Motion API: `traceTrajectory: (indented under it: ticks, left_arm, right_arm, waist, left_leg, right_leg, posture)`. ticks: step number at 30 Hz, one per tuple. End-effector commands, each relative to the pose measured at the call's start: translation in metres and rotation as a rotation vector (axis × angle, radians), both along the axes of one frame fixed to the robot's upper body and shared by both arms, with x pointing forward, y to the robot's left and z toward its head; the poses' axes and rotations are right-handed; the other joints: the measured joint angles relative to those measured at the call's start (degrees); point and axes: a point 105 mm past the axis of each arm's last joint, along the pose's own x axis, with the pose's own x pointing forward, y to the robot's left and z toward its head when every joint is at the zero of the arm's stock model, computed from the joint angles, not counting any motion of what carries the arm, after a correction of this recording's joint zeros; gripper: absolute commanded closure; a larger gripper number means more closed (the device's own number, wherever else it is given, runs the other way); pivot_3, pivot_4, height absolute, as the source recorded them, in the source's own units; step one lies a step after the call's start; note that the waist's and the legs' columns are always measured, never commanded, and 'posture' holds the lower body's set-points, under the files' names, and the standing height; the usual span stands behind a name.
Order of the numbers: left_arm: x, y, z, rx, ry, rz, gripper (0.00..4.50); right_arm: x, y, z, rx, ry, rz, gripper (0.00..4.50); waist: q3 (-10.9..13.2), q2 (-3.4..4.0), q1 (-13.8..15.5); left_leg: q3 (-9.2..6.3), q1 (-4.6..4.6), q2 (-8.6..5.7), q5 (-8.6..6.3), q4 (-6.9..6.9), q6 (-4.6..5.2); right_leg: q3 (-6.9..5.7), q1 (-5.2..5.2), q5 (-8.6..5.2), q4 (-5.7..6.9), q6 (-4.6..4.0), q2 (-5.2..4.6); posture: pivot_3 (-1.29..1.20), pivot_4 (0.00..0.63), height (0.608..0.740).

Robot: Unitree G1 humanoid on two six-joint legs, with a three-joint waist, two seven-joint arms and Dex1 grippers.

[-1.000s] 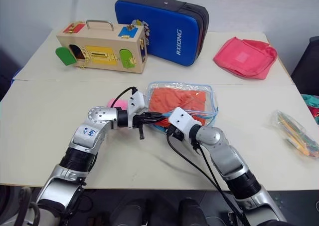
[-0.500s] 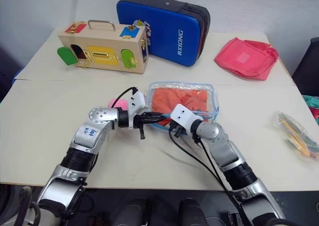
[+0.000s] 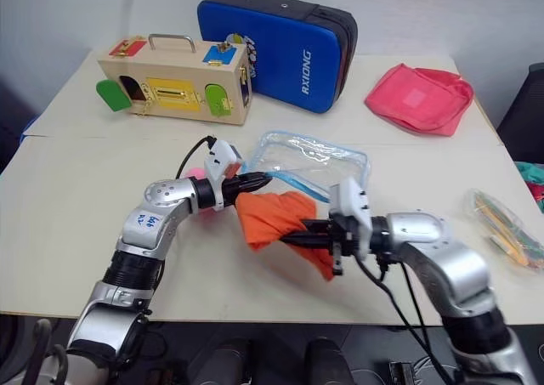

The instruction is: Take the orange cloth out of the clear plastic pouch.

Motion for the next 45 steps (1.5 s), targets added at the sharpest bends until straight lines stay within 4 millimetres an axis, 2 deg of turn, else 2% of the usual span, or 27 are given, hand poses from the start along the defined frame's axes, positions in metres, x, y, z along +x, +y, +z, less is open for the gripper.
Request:
traceTrajectory:
  ticks: [1,3,7,11,14,16,18,20,22,23,24,25,26,28,32,36,38,40,42,45]
  left_arm:
    - [-0.002,0.007,0.001,0.004,-0.008,-0.003,4.5]
    - [-0.004,0.009,0.0,0.01,-0.002,-0.021,4.5]
    - [-0.009,0.009,-0.001,0.02,-0.004,-0.07,4.5]
    - [-0.013,0.01,-0.007,0.054,-0.009,-0.106,4.5]
    - [-0.016,0.011,-0.01,0.064,-0.001,-0.128,4.5]
    - [-0.017,0.012,-0.012,0.07,-0.001,-0.137,4.5]
    - [-0.017,0.012,-0.013,0.071,0.0,-0.137,4.5]
    - [-0.016,0.012,-0.014,0.071,-0.001,-0.136,4.5]
    - [-0.016,0.011,-0.015,0.071,-0.003,-0.132,4.5]
    - [-0.017,0.011,-0.015,0.069,0.001,-0.127,4.5]
    - [-0.017,0.011,-0.016,0.067,0.003,-0.124,4.5]
    - [-0.018,0.01,-0.016,0.055,0.012,-0.12,4.5]
    - [-0.019,0.011,-0.015,0.047,0.021,-0.116,4.27]
    - [-0.023,0.012,-0.012,0.029,0.033,-0.124,3.79]
    - [-0.031,0.024,-0.001,-0.028,0.045,-0.13,2.59]
    - [-0.058,0.048,0.019,-0.115,0.028,-0.225,1.41]
    - [-0.073,0.07,0.023,-0.091,-0.014,-0.24,0.86]
    - [-0.093,0.101,0.015,-0.054,0.023,-0.226,0.86]
    - [-0.107,0.125,-0.002,0.021,0.046,-0.16,0.86]
    - [-0.116,0.155,-0.02,0.098,0.026,-0.024,0.86]
  right_arm:
    - [-0.017,-0.019,0.029,0.057,0.035,-0.024,4.48]
    - [-0.016,-0.036,0.04,0.066,0.037,-0.111,4.48]
    - [-0.003,-0.079,0.067,0.063,-0.066,-0.337,4.48]
    - [0.016,-0.135,0.101,-0.053,-0.323,-0.59,4.48]
    - [0.033,-0.171,0.118,-0.26,-0.626,-0.72,4.48]
    - [0.041,-0.186,0.1,-0.5,-0.765,-0.665,4.48]
    - [0.049,-0.195,0.073,-0.622,-0.787,-0.614,4.48]
    - [0.059,-0.204,0.045,-0.658,-0.765,-0.619,4.48]
    - [0.068,-0.215,0.004,-0.664,-0.669,-0.651,4.48]
    - [0.07,-0.22,-0.024,-0.637,-0.592,-0.683,4.17]
    - [0.07,-0.221,-0.042,-0.619,-0.541,-0.703,3.82]
    - [0.066,-0.219,-0.06,-0.605,-0.478,-0.684,3.53]
    - [0.063,-0.215,-0.066,-0.573,-0.459,-0.674,3.3]
    - [0.054,-0.209,-0.069,-0.515,-0.43,-0.652,2.61]
    - [0.035,-0.198,-0.05,-0.323,-0.308,-0.659,1.28]
    - [0.016,-0.178,-0.021,-0.188,-0.194,-0.62,0.01]
    - [0.01,-0.156,-0.009,-0.098,-0.17,-0.584,0.0]
    - [0.005,-0.13,-0.02,-0.08,-0.159,-0.504,0.0]
    - [0.001,-0.107,-0.039,-0.098,-0.167,-0.423,0.0]
    - [0.009,-0.092,-0.059,-0.081,-0.199,-0.412,0.0]
  waist:
    - [0.0,0.0,0.1]
    - [0.0,-0.02,0.4]
    - [0.0,-0.02,0.8]
    - [0.0,-0.02,1.2]
    - [0.0,-0.01,1.2]
    - [0.0,-0.01,1.0]
    - [0.0,-0.02,0.9]
    - [0.0,-0.02,0.8]
    - [0.0,-0.04,0.6]
    - [0.0,-0.04,0.6]
    - [0.0,-0.04,0.7]
    - [0.0,-0.04,0.7]
    - [0.0,0.01,0.9]
    - [0.0,0.1,0.9]
    - [0.0,0.24,0.7]
    - [0.0,0.29,0.2]
    - [0.0,0.29,-0.2]
    - [0.0,0.3,-0.5]
    - [-0.1,0.25,-0.6]
    - [-0.1,0.27,0.0]
  left_leg:
    - [0.0,0.0,0.0,0.0,0.0,0.0]
    - [0.0,0.0,0.0,-0.01,0.01,0.01]
    - [0.05,0.01,-0.01,-0.02,-0.01,0.04]
    - [0.11,0.02,-0.03,-0.02,-0.02,0.09]
    - [0.17,0.02,-0.03,-0.03,-0.03,0.11]
    - [0.22,0.03,-0.04,-0.03,-0.05,0.13]
    - [0.24,0.06,0.0,-0.03,-0.08,0.13]
    - [0.26,0.05,0.01,-0.03,-0.08,0.13]
    - [0.27,0.06,0.02,-0.02,-0.05,0.12]
    - [0.27,0.05,0.02,-0.02,-0.02,0.12]
    - [0.27,0.05,0.02,-0.02,-0.01,0.12]
    - [0.24,0.05,0.02,-0.01,-0.02,0.11]
    - [0.24,0.05,0.02,-0.01,-0.01,0.11]
    - [0.3,0.03,0.01,-0.01,-0.03,0.11]
    - [0.26,0.08,0.06,0.0,-0.01,0.09]
    - [0.19,0.16,0.08,0.01,-0.06,0.06]
    - [0.15,0.17,0.09,0.02,-0.08,0.05]
    - [0.12,0.21,0.09,0.02,-0.11,0.04]
    - [0.02,0.3,0.16,0.0,-0.24,-0.01]
    - [0.04,0.31,0.08,-0.03,-0.27,0.01]
  right_leg:
    - [0.0,0.0,0.0,-0.01,0.0,-0.01]
    - [-0.01,0.03,0.0,-0.02,0.0,-0.01]
    - [0.01,0.05,0.0,-0.04,0.0,0.0]
    - [0.05,0.04,0.0,-0.05,0.0,0.0]
    - [0.11,0.02,0.0,-0.04,0.0,0.0]
    - [0.15,0.0,0.0,-0.05,0.0,0.01]
    - [0.15,-0.01,0.0,-0.05,0.0,0.04]
    - [0.15,-0.01,0.0,-0.05,0.0,0.03]
    - [0.14,0.0,0.0,-0.03,0.0,0.03]
    - [0.13,0.0,0.0,0.0,0.0,0.02]
    - [0.11,-0.01,0.0,0.0,0.0,0.02]
    - [0.08,0.01,0.0,0.0,0.0,0.02]
    - [0.07,0.01,0.0,0.0,0.0,0.02]
    - [0.12,-0.05,0.0,0.02,0.0,0.01]
    - [0.14,0.0,0.0,0.03,0.0,0.04]
    - [0.14,0.09,0.0,0.0,0.0,0.05]
    - [0.12,0.12,0.0,-0.02,0.0,0.05]
    - [0.12,0.15,0.0,-0.04,-0.01,0.05]
    - [0.13,0.19,-0.01,-0.1,-0.02,0.15]
    - [0.18,0.2,-0.02,-0.43,-0.03,0.03]
  posture:
    - [0.0,0.15,0.74]
    - [0.0,0.15,0.74]
    - [0.0,0.15,0.74]
    - [0.0,0.15,0.74]
    - [0.0,0.15,0.74]
    - [0.0,0.15,0.74]
    - [0.0,0.15,0.74]
    - [0.0,0.15,0.74]
    - [0.0,0.15,0.74]
    - [0.0,0.15,0.74]
    - [0.0,0.15,0.74]
    - [0.0,0.15,0.74]
    - [0.0,0.15,0.74]
    - [0.0,0.15,0.74]
    - [0.0,0.15,0.74]
    - [0.0,0.15,0.74]
    - [0.0,0.15,0.74]
    - [0.0,0.15,0.74]
    - [0.0,0.15,0.74]
    - [0.0,0.15,0.74]
